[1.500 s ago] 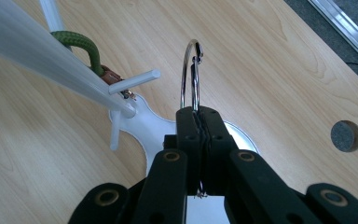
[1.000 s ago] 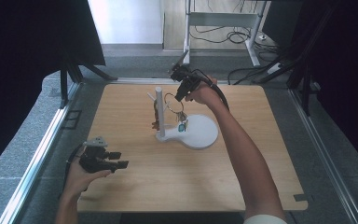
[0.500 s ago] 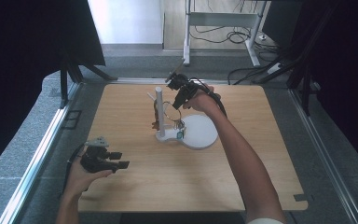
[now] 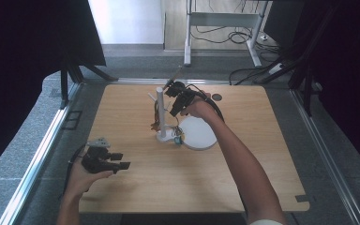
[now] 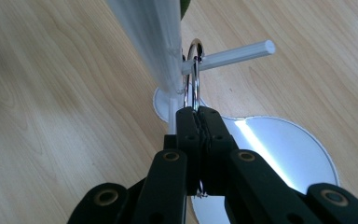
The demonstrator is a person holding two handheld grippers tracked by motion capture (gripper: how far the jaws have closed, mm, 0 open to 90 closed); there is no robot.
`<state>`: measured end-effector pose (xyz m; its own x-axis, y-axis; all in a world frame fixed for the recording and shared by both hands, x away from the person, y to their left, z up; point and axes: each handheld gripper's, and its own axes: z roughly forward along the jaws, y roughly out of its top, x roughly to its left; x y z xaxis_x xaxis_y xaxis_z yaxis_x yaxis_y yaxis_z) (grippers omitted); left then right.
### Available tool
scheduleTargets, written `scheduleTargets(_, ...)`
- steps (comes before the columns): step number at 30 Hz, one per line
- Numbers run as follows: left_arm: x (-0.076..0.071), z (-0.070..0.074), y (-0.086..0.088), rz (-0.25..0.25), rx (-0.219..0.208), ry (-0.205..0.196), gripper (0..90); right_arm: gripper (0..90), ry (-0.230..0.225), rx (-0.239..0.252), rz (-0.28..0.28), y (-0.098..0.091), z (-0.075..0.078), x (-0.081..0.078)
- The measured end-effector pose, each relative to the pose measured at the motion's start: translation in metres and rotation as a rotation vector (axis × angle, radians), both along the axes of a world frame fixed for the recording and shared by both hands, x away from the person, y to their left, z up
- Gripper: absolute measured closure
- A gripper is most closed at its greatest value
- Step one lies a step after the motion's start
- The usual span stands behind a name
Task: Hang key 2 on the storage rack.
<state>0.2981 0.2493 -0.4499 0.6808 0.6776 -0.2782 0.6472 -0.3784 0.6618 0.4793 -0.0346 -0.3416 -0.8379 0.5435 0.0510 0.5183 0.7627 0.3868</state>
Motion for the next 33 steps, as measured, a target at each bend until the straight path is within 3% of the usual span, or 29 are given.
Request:
scheduleTargets(6,0.000,0.000,0.000,0.000,0.000,-0.001,43.5,86.0,0.006,0.011,0.003,-0.001,-0.001,-0.001)
scheduleTargets(11,0.000,0.000,0.001,0.003,-0.002,-0.002,43.5,84.0,0.002,0.059,-0.007,-0.006,0.004,-0.001)
scheduleTargets(23,0.000,0.000,0.001,0.006,-0.002,-0.002,43.5,81.2,-0.005,0.078,-0.020,-0.017,0.013,-0.007)
scheduleTargets(33,0.001,-0.001,-0.001,-0.003,0.010,0.001,43.5,79.7,-0.007,0.108,-0.036,-0.044,0.006,-0.017)
